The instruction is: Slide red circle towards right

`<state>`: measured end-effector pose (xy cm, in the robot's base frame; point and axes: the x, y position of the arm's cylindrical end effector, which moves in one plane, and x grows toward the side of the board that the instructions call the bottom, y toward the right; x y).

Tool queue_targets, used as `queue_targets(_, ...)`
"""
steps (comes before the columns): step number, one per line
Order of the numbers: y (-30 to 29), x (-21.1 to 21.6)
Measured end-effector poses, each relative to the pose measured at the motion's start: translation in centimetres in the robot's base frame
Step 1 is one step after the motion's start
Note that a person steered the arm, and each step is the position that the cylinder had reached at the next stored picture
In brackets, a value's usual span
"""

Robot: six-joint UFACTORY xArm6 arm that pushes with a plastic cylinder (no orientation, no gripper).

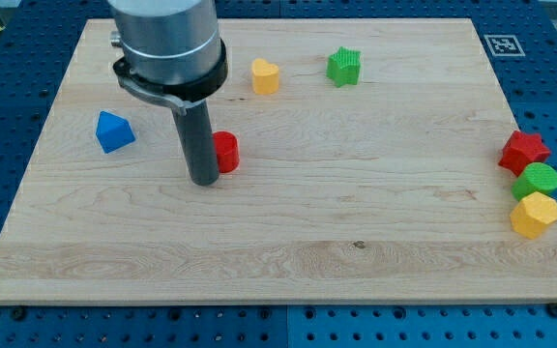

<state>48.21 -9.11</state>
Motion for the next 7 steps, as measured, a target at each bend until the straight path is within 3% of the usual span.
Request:
queue_targets(3,-2.7,-2.0)
queue_targets(7,2.6,-2.8)
